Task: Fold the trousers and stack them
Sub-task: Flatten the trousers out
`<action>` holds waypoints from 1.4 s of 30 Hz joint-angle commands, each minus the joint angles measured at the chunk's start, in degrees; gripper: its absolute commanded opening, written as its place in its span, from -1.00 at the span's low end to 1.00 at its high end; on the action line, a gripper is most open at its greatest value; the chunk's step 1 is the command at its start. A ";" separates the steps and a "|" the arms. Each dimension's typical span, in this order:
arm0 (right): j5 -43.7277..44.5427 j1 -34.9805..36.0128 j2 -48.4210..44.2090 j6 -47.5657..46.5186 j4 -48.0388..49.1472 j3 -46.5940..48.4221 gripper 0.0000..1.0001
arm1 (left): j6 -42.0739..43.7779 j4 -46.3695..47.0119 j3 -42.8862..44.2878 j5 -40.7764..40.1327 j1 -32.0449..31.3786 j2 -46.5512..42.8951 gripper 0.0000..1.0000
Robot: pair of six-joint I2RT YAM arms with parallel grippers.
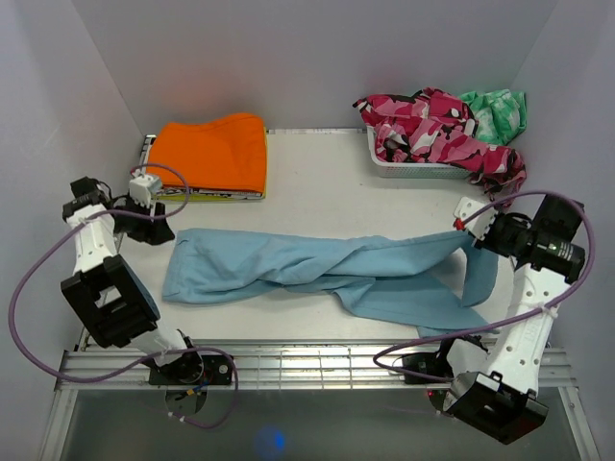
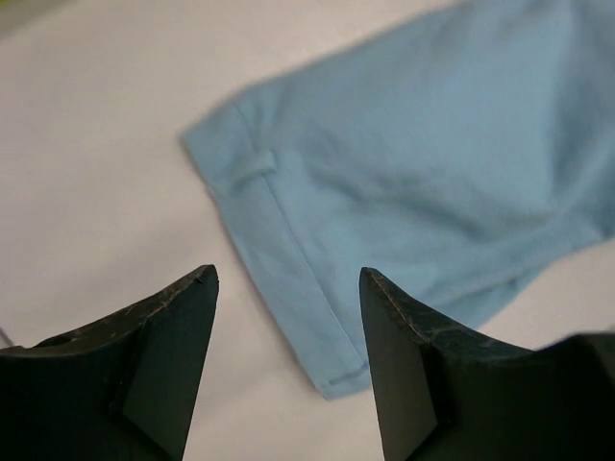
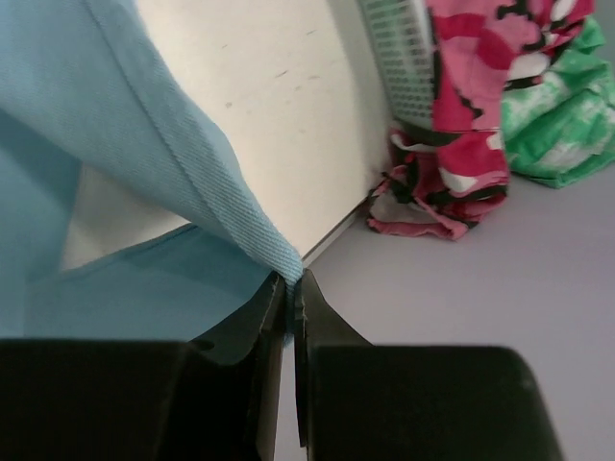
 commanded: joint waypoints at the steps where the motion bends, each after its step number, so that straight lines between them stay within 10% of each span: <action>1: 3.38 -0.35 -3.69 -10.07 0.12 -8.52 -0.85 | -11.97 6.62 8.10 5.78 -1.29 6.73 0.45; 23: 8.57 -1.14 -2.03 -9.81 6.10 -12.75 -0.85 | -25.42 25.70 -0.39 -12.76 -9.65 20.63 0.45; 26: 9.00 -1.23 -1.59 -9.19 7.42 -12.66 -0.85 | -25.07 25.52 -1.36 -12.24 -9.65 20.64 0.27; 34: 9.18 -1.49 -0.45 -3.49 15.92 -10.73 -0.85 | -28.67 25.61 1.97 -8.29 -8.60 13.71 -1.00; 42: 6.73 -7.20 -1.32 2.75 27.53 -8.80 -0.85 | -31.14 26.31 6.02 -4.42 -3.06 -3.24 -1.00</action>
